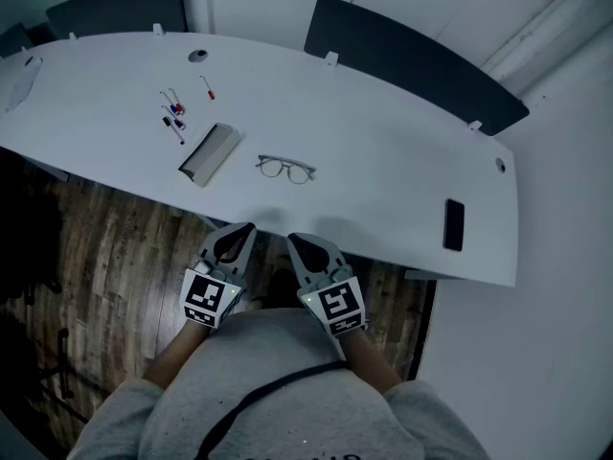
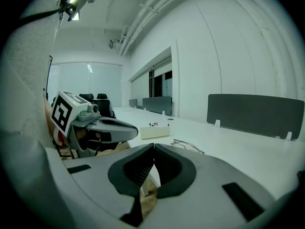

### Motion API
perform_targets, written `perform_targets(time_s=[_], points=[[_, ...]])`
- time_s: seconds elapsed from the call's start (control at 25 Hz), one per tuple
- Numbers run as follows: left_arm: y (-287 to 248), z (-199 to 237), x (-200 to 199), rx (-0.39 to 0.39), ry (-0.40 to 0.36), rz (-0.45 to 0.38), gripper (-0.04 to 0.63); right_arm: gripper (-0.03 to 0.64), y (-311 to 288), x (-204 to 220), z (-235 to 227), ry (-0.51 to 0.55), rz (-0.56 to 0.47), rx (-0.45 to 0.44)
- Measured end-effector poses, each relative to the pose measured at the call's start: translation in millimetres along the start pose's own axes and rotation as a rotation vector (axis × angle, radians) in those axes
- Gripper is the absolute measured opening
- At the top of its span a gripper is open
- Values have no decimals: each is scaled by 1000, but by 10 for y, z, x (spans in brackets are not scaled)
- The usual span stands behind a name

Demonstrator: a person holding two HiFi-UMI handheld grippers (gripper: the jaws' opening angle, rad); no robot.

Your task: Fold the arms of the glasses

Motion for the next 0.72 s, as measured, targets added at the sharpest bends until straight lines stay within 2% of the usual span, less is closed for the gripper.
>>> perform_targets(time_s=[0.72], points=[[262, -188, -28, 19, 3, -11, 15, 18, 245, -30, 220, -9, -31, 41]])
Point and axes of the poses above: the fingertips, and each gripper's own axes: y backward along the fingers, z to its left, x out of its underside, the point moved 5 cm from there along y, backward along the fingers, and after that the axes turned 12 degrees about -z, right-handed, at the moved point
